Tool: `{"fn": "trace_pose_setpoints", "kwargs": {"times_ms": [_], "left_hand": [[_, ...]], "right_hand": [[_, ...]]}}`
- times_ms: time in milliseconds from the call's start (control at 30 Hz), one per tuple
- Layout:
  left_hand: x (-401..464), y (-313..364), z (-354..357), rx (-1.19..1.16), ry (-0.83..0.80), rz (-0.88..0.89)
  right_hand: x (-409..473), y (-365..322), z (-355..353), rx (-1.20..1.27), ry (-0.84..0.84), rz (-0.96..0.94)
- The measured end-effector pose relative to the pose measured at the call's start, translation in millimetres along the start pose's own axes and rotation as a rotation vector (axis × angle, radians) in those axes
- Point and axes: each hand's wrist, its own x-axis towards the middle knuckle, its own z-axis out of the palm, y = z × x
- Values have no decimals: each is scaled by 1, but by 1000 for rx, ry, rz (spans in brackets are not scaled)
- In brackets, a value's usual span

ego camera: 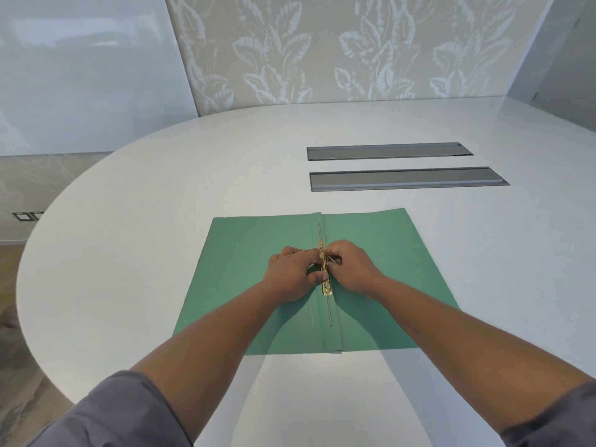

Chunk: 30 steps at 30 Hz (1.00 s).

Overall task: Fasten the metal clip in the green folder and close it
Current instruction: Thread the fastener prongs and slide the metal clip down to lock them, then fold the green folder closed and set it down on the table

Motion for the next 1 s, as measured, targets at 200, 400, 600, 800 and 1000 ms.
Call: {"fn": "trace_pose_setpoints", "kwargs": {"times_ms": [200,400,600,800,1000], "left_hand": [[-3,-1,8,-13,-14,-11],[-9,-2,7,20,-31,45],[-15,-7,4,42,14,-72],[-22,-23,-4,37,76,-273],[-25,-36,-22,64,52,-476]], "right_hand": [[-16,5,3,-98,17,-79],[-31,19,6,-310,-25,52],[-43,24,11,-361,-84,57],[-43,26,12,-370,-85,57],[-39,28,14,-388,-65,43]]}}
